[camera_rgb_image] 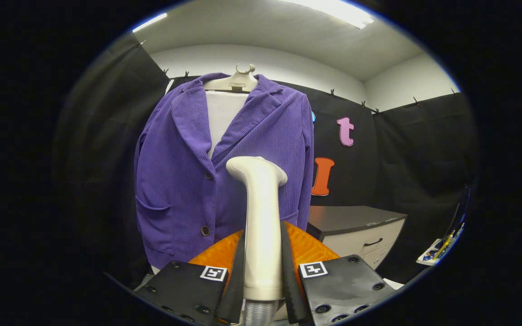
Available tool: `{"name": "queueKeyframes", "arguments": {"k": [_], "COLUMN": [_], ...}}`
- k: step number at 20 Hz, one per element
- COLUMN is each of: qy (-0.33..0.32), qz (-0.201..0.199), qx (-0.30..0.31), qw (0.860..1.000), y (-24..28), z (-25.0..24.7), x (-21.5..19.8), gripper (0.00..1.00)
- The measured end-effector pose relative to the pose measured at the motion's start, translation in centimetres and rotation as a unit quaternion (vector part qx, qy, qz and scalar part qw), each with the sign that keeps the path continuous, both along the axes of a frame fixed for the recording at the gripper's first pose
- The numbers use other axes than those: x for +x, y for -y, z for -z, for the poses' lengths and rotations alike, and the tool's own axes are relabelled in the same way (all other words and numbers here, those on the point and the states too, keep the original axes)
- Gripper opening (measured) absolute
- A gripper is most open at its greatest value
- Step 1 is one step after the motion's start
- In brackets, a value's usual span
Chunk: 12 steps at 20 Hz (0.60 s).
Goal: Iron the clothes twice with a garment steamer, once on the left side and once on the right side.
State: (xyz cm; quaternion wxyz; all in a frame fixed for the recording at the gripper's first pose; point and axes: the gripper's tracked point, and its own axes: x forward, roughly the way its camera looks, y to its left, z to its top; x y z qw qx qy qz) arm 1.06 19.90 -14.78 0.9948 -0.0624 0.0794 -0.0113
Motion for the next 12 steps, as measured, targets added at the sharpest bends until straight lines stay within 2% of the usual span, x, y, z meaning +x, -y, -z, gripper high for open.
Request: {"name": "queueKeyframes", "arguments": {"k": [12], "qy": [-0.026], "qz": [0.003], "qx": [-0.011], "qw": [1.0], "y": [0.0], "z": [5.0], "x": [-2.4], "gripper": [0.45]}}
